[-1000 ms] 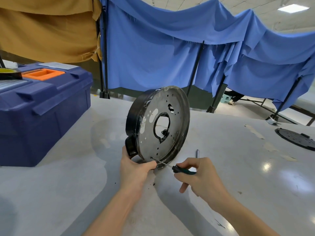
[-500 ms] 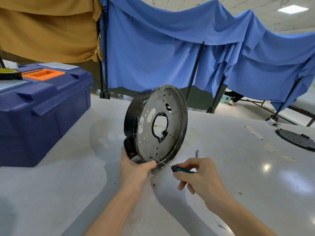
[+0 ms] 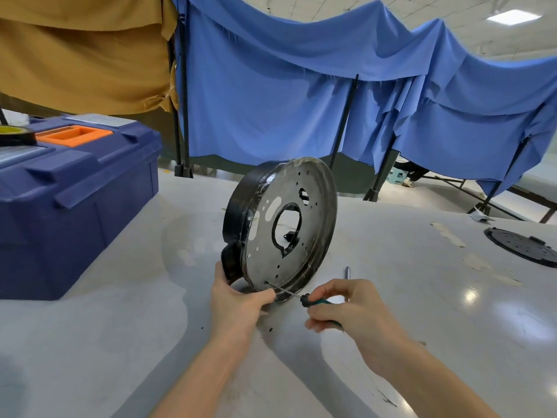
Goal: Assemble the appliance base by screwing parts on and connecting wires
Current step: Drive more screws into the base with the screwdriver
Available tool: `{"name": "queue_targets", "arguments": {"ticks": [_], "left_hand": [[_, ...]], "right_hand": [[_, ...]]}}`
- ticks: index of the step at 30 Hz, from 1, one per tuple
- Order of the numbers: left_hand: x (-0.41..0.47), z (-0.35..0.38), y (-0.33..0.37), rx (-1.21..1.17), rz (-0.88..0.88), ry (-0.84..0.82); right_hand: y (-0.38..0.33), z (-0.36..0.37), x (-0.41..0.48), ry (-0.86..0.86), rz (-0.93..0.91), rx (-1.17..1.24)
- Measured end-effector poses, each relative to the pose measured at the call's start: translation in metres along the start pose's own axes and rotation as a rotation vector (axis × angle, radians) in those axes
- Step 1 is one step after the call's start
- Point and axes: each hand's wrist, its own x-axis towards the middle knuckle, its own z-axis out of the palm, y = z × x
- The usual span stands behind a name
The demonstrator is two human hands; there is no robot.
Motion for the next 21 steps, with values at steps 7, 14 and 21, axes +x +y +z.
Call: {"name": "queue_targets", "arguments": {"ticks": [7, 14, 21], "left_hand": [[0.002, -0.001, 0.0, -0.037, -0.116, 0.055], [-0.003, -0.004, 0.018, -0.235, -0.306, 0.028], [-0.01, -0.009, 0.036, -0.243, -0.425, -0.094]], "right_hand": [[-0.024, -0.008, 0.0, -0.172, -0.087, 0.213], [-0.04, -0.01, 0.002, -0.204, -0.334, 0.055], [-0.045, 0.001, 0.008, -0.026, -0.715, -0.323]]}}
